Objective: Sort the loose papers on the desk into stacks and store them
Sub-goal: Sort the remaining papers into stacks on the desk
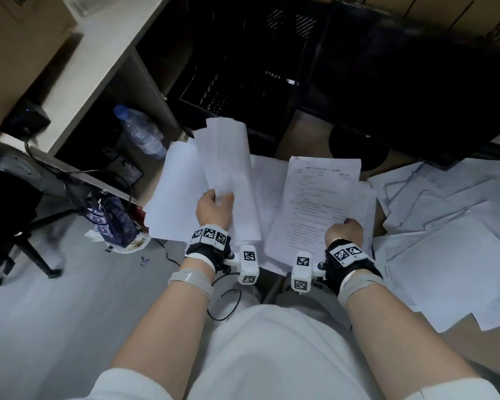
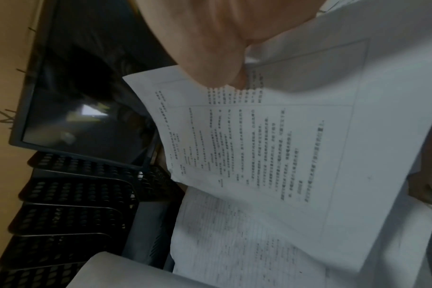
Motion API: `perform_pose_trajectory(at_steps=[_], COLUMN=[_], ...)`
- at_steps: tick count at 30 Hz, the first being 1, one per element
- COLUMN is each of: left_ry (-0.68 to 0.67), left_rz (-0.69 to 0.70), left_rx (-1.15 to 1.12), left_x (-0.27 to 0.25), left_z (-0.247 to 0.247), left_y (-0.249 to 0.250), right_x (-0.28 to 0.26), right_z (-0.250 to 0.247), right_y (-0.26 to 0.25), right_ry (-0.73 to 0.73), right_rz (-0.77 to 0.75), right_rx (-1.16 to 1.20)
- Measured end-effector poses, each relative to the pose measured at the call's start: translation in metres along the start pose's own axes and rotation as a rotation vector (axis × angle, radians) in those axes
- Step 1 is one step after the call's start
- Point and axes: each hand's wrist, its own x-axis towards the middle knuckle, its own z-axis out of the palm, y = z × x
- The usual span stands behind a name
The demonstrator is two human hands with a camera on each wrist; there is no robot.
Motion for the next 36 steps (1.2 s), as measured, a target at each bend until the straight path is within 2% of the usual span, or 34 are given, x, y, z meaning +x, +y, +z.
perform_pose_trajectory(at_steps=[4,10,16,22,25,28,30,33,36], left_ry=[0.037,0.135,0.116,0.065,-0.003,-0.114,-0.179,-0.239,-0.286], left_rz=[-0.031,-0.048,-0.037,-0.052,-0.061,-0.063,-0.067,-0.065,-0.073], left_rx=[-0.019,-0.047,-0.017,0.007,0.015,0.031,0.021,0.012,0.023], left_x=[-0.012,-0.028,-0.013,0.022,0.042,0.061,0.072,0.085,0.098], left_z=[0.009,0.001,-0.023,-0.035,-0.035,-0.033,-0.032,-0.036,-0.044], left_y=[-0.007,-0.016,-0.03,-0.039,-0.039,-0.039,-0.041,-0.043,-0.045], right_x=[0.016,0.014,0.007,0.0,-0.004,-0.006,-0.008,-0.014,-0.024], right_z=[-0.001,0.021,0.061,0.099,0.114,0.126,0.136,0.156,0.175], right_y=[0.002,-0.001,-0.014,-0.036,-0.043,-0.046,-0.043,-0.039,-0.039], right_ry=[-0.054,-0.186,-0.283,-0.23,-0.138,-0.03,-0.007,-0.165,-0.397], right_rz=[0.046,-0.035,-0.063,-0.043,-0.033,-0.067,-0.117,-0.211,-0.167], right_rx=[0.003,-0.053,-0.066,-0.048,-0.01,-0.134,-0.211,-0.177,-0.194])
